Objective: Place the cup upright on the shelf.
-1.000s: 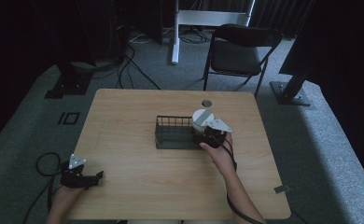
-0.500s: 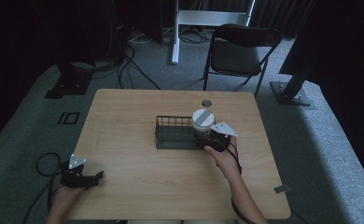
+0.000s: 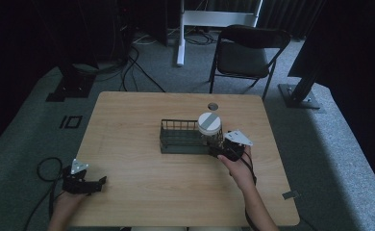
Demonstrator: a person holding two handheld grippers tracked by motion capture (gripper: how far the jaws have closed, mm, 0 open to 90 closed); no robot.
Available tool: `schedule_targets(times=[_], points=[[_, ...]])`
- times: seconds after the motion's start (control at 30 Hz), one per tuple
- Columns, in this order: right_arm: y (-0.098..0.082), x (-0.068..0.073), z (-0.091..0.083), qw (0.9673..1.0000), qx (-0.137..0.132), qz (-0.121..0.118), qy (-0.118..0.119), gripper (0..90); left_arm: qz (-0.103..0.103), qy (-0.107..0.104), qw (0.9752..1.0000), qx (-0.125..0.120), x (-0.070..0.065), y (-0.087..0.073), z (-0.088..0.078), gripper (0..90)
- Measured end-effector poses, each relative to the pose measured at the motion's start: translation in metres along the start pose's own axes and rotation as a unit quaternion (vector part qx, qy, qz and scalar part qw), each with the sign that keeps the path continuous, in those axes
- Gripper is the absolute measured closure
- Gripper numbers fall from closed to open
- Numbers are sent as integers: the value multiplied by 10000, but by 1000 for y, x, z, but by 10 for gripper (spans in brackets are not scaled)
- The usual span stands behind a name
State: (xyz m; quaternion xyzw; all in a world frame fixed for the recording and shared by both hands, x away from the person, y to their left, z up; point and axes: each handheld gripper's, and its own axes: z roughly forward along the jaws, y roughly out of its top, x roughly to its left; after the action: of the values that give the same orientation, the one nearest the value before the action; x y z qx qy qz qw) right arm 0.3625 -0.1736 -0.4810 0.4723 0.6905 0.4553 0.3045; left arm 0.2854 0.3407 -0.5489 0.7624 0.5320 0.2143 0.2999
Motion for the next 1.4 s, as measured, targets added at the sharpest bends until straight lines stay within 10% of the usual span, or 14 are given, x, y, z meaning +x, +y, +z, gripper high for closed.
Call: schedule_targets(times=[1.4], points=[[-67,-44,-18,9974,576,198,-372,108,1,0,10000,-1,0,0,0,1]])
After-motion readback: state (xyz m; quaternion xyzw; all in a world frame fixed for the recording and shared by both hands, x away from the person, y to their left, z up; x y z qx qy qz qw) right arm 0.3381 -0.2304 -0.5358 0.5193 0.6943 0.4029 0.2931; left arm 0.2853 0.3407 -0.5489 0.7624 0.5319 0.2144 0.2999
